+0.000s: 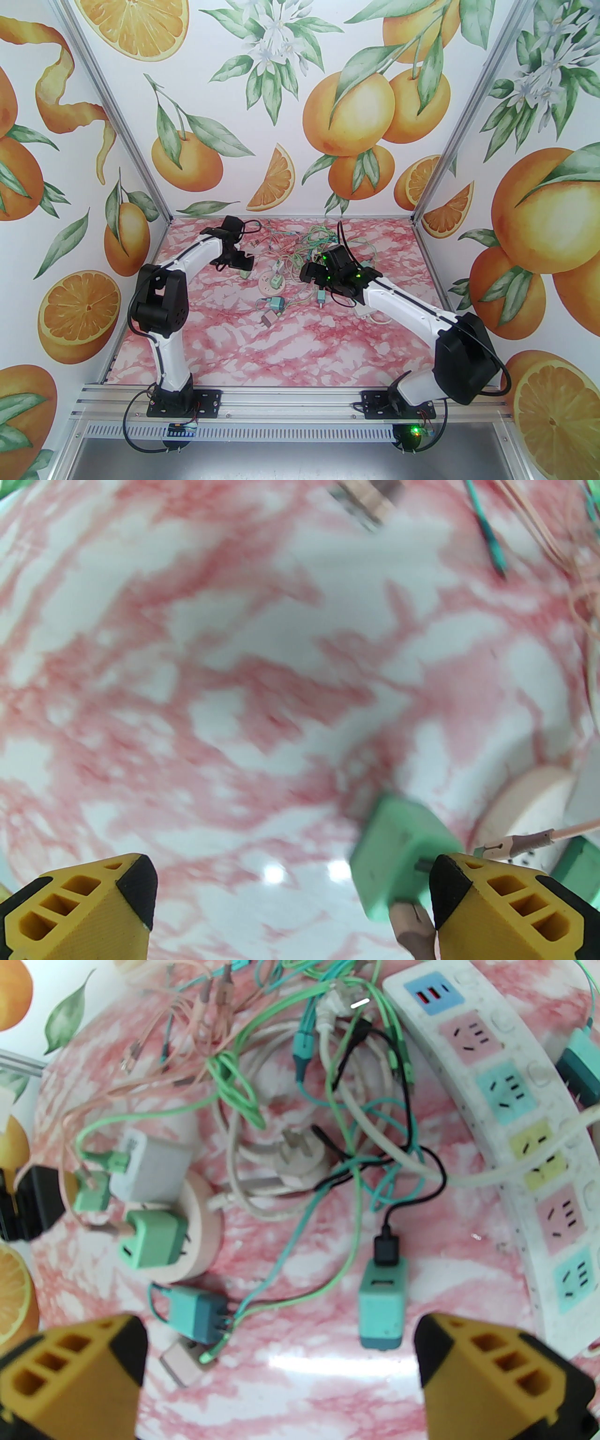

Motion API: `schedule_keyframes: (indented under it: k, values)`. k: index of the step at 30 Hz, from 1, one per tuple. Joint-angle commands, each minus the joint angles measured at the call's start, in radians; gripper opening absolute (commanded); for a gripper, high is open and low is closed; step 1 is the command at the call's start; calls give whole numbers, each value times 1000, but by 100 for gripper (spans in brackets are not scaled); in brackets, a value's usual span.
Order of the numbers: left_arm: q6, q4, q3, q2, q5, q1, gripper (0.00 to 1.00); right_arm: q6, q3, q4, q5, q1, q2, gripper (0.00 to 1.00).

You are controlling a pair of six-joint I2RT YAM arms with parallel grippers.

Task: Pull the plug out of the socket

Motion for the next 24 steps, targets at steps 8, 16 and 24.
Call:
schedule_keyframes:
  k: [8,16,24]
  values:
    - [91,-96,271,227,-54,38,100,2,-25,10,4,4,-28,100]
    - [83,-59,96,168,-15,2,98,11,-48,15,8,5,-39,100]
    - [59,-14,-102,32,33,-34,97,16,-40,32,-17,5,-13,100]
